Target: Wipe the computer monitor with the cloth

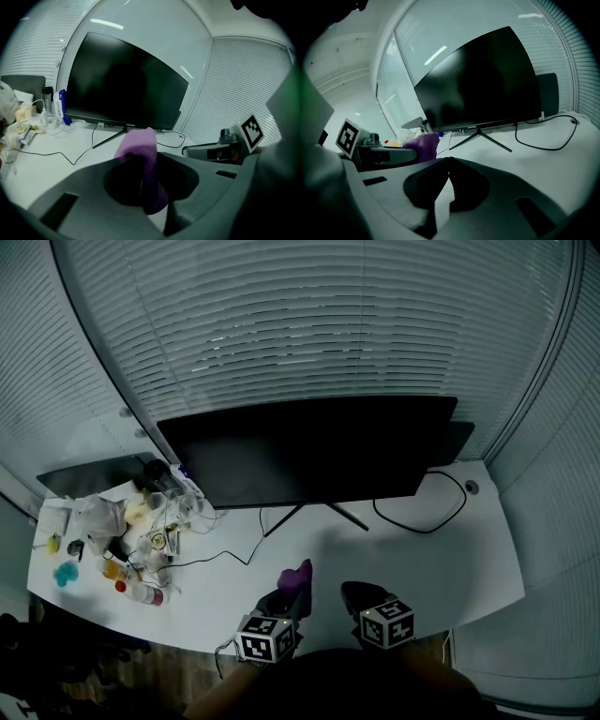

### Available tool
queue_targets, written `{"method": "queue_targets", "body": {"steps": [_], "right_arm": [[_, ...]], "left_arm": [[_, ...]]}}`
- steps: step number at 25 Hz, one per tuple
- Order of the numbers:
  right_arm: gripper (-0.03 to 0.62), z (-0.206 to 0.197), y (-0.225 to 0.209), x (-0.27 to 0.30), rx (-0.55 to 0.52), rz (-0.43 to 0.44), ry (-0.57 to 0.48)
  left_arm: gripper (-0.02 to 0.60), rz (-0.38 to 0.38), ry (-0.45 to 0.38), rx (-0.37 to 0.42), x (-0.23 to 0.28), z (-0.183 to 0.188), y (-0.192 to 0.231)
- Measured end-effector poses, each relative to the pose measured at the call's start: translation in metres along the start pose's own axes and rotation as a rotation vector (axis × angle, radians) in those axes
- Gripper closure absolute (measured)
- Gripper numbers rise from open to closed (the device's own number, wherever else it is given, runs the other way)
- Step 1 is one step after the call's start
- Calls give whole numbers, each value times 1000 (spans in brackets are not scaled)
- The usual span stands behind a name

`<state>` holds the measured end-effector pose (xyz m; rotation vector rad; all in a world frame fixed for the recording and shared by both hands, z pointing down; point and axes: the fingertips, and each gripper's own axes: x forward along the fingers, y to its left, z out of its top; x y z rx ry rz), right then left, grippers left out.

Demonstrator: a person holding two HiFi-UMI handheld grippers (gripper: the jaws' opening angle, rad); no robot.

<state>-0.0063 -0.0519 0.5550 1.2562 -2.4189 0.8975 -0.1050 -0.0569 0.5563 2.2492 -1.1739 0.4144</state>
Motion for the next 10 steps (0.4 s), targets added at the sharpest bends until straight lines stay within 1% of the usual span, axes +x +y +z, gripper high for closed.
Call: {"method": "queue_targets", "body": {"steps": [10], "right_arm": [[571,-4,-1,-1,-4,-1,1]], "left_arm": [[511,-7,3,0,1,-4,-3]]}}
